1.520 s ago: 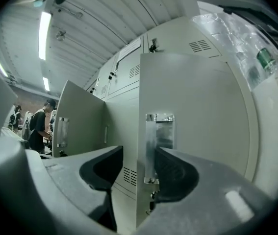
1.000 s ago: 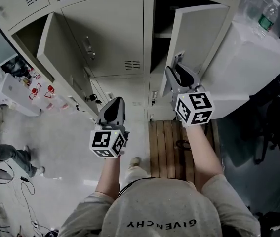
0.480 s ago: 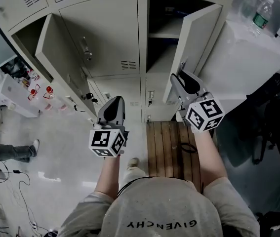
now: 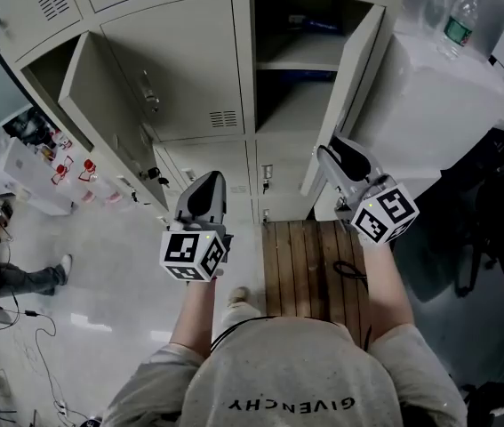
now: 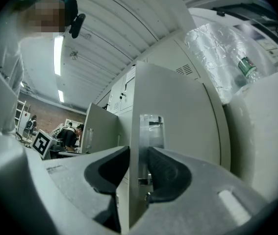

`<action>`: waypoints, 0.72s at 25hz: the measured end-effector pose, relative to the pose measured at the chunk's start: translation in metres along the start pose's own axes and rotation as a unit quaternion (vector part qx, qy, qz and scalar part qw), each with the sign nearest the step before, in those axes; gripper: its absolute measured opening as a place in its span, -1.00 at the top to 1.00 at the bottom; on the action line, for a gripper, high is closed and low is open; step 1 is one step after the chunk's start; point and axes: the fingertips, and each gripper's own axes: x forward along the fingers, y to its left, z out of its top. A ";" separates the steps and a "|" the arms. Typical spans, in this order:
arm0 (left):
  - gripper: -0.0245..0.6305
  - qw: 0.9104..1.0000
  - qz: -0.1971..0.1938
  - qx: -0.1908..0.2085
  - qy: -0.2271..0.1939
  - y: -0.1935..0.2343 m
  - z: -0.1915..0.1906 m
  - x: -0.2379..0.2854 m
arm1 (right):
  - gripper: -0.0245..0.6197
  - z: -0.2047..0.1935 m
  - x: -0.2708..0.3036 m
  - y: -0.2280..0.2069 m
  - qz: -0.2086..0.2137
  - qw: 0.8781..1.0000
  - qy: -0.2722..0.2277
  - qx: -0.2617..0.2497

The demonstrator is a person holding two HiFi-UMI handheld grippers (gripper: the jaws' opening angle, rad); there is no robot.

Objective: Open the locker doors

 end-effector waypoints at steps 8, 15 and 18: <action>0.93 1.000 -0.012 0.006 -0.002 -0.022 0.003 0.005 | 0.54 0.005 -0.028 -0.009 0.035 0.999 0.003 -0.008; 0.93 1.000 -0.017 0.014 -0.003 -0.032 0.008 0.006 | 0.52 0.009 -0.053 -0.020 0.064 0.998 0.002 -0.011; 0.93 1.000 -0.016 0.017 -0.003 -0.034 0.009 0.005 | 0.51 0.010 -0.063 -0.026 0.064 0.998 -0.002 -0.009</action>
